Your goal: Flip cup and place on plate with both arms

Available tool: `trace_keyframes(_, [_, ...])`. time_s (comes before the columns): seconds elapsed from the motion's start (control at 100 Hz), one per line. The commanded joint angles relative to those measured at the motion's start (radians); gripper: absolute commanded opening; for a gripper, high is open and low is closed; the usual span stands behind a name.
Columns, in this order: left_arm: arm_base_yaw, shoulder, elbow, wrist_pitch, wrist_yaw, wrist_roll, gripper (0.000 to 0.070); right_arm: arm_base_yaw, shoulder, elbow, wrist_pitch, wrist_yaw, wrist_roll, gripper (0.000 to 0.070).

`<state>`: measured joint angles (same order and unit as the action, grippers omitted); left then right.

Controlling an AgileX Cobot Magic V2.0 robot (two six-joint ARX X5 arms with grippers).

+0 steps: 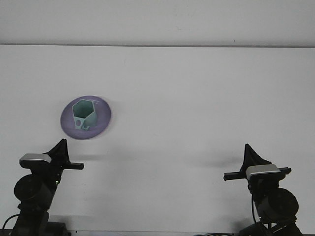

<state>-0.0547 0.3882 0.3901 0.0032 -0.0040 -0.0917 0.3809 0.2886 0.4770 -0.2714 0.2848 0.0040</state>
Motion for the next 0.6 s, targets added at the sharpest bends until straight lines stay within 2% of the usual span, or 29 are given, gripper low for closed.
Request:
trace_keyframes(0.0, [0.0, 0.002, 0.014, 0.055, -0.009, -0.015, 0.0013, 0.004, 0.003, 0.004, 0.008, 0.004, -0.008, 0.0])
trace_keyframes(0.13, [0.0, 0.002, 0.015, 0.053, -0.008, -0.041, 0.0016, 0.004, 0.003, 0.004, 0.011, 0.004, -0.005, 0.0])
trace_keyframes(0.59, [0.0, 0.0, 0.015, 0.048, -0.008, -0.041, 0.0015, 0.004, 0.003, 0.004, 0.01, 0.004, -0.005, 0.0])
